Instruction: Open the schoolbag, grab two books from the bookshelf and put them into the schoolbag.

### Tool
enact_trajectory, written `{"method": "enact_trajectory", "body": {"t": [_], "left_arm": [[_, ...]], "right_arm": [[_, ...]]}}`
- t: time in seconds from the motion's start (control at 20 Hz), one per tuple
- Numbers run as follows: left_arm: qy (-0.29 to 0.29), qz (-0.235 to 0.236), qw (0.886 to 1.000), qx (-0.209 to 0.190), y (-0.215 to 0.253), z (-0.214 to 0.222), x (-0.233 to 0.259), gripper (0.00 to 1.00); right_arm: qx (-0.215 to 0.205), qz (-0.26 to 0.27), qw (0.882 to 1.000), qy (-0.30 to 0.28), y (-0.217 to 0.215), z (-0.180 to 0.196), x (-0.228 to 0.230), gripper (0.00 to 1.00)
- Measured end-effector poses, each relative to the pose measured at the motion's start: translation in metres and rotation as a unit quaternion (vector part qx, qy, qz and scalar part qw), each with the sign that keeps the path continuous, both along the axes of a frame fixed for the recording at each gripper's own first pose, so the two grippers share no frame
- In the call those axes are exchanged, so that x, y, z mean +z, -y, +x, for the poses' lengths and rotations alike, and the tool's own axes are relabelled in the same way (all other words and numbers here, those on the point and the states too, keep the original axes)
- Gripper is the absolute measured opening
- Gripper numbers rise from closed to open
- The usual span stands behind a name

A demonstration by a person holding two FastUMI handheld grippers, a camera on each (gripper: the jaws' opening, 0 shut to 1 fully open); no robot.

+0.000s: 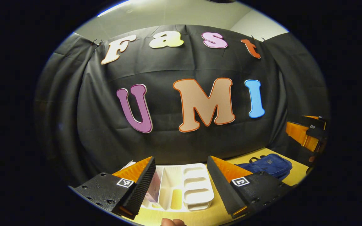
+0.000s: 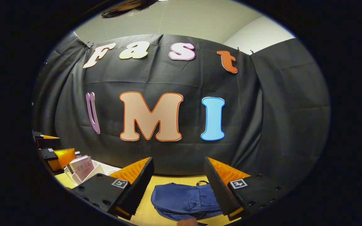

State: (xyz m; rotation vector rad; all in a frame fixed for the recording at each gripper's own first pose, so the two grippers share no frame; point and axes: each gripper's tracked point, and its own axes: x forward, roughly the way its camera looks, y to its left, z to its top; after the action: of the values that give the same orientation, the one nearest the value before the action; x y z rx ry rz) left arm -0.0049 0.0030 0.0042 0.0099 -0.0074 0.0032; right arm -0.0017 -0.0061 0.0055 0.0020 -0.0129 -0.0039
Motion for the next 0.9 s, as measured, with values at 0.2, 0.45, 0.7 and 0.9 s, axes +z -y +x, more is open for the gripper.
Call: {"method": "enact_trajectory", "body": {"t": [0.2,0.45,0.7,0.9], "left_arm": [[0.002,0.001,1.0,0.001,0.0,-0.001,0.001,0.96],[0.003,0.004,1.0,0.005,0.001,0.0,0.003,0.96],[0.005,-0.001,1.0,0.003,0.002,0.001,0.003,0.96],[-0.002,0.003,1.0,0.014,-0.004,0.003,-0.001,0.96]], "right_arm": [[0.004,-0.002,1.0,0.005,-0.002,-0.001,0.004,1.0],[0.009,-0.009,1.0,0.012,-0.002,0.002,0.007,1.0],[0.019,-0.03,0.999,-0.001,0.001,0.009,-0.007,1.0],[0.051,-0.176,0.983,-0.032,0.008,0.021,-0.053,1.0]]}}
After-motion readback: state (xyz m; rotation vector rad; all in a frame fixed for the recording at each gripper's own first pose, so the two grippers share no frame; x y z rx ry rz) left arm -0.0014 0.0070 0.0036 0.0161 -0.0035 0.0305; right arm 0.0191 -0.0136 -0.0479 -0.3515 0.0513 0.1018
